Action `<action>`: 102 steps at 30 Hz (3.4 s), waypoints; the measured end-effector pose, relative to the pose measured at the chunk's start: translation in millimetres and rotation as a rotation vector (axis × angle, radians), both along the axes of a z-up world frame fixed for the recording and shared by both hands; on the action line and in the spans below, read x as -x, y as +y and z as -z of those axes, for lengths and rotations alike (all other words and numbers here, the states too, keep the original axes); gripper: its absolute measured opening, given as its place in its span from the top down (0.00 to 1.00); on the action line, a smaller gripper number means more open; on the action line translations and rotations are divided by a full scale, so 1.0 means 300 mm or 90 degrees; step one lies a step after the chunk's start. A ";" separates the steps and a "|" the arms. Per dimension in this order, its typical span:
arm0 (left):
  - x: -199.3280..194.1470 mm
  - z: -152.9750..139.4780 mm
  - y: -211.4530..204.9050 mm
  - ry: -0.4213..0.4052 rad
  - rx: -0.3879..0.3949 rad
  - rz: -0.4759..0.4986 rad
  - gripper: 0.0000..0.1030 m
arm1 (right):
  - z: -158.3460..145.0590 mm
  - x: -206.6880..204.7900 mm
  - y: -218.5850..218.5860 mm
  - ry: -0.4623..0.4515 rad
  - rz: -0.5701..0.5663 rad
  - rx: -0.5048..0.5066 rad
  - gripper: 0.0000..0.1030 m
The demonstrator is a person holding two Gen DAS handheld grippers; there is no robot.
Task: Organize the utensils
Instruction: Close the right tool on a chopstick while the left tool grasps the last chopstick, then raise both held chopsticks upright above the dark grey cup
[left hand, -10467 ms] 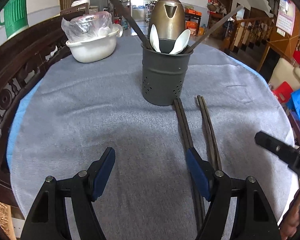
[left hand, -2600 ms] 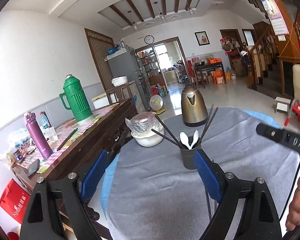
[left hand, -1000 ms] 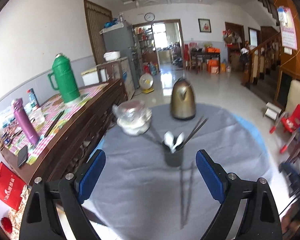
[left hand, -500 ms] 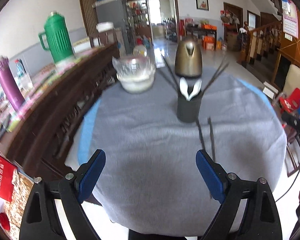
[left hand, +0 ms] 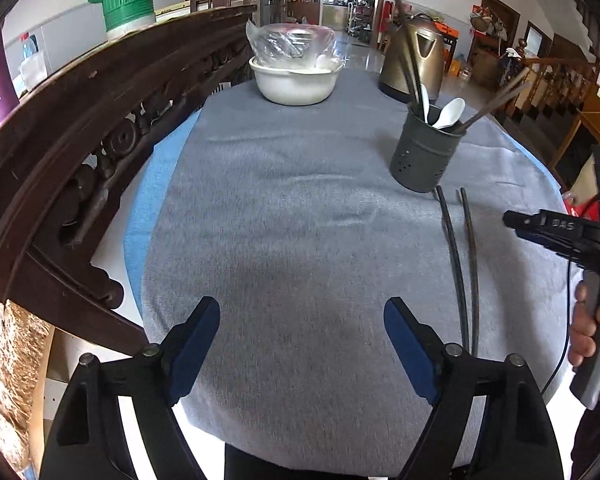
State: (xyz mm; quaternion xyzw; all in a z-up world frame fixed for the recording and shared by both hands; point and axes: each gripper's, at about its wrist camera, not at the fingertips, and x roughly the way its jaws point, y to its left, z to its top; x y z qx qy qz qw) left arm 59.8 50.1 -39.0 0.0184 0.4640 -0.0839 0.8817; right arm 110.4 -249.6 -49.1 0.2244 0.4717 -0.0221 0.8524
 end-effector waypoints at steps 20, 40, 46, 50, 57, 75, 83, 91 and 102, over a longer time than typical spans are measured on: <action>-0.161 0.040 -0.197 0.015 0.018 0.075 0.29 | 0.155 -0.143 0.062 0.104 -0.019 0.039 0.91; -0.353 0.244 -0.543 0.103 0.049 0.147 0.69 | 0.159 0.050 -0.136 0.102 -0.017 -0.042 0.91; -0.341 0.249 -0.482 0.117 0.068 0.161 0.89 | 0.157 0.017 -0.132 0.114 -0.007 -0.035 0.89; -0.347 0.248 -0.419 0.136 0.078 0.163 0.89 | 0.164 -0.022 -0.127 0.129 0.013 -0.022 0.89; -0.414 0.241 -0.369 0.167 0.104 0.139 0.69 | 0.174 -0.101 -0.101 0.152 0.025 0.011 0.89; -0.415 0.181 -0.372 0.082 0.086 0.131 0.93 | 0.178 -0.223 -0.025 0.118 0.002 0.064 0.94; -0.296 -0.073 -0.274 -0.040 0.150 0.121 0.93 | -0.026 -0.124 -0.001 -0.045 -0.026 0.027 0.94; -0.186 -0.220 -0.226 -0.145 0.149 0.106 0.93 | -0.229 0.022 0.041 -0.183 -0.035 0.018 0.94; -0.104 -0.347 -0.207 -0.216 0.097 0.077 0.94 | -0.358 0.114 0.096 -0.253 -0.043 0.019 0.94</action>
